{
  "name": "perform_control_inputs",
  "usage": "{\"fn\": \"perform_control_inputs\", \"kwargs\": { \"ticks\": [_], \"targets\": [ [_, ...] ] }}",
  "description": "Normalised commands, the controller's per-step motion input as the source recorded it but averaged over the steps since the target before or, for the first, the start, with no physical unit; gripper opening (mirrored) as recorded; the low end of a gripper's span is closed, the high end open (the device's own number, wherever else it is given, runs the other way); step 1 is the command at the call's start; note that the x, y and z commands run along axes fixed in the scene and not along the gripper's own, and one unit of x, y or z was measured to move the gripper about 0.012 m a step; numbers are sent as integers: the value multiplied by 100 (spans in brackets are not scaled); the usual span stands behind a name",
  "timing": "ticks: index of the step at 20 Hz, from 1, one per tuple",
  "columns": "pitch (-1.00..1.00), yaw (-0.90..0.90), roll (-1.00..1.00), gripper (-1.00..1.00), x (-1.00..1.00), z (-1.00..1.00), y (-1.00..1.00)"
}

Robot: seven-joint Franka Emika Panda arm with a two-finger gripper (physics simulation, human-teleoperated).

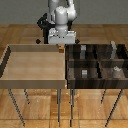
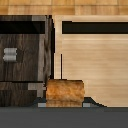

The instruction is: Place the loaf of bread into the appropriate compartment.

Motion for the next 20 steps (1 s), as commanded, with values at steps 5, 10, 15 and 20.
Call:
{"fn": "perform_control_inputs", "kwargs": {
  "ticks": [5,10,15,20],
  "targets": [
    [0,0,0,-100,0,0,100],
    [0,0,0,-100,5,0,100],
    [0,0,0,-100,80,0,0],
    [0,0,0,100,60,0,0]
  ]
}}
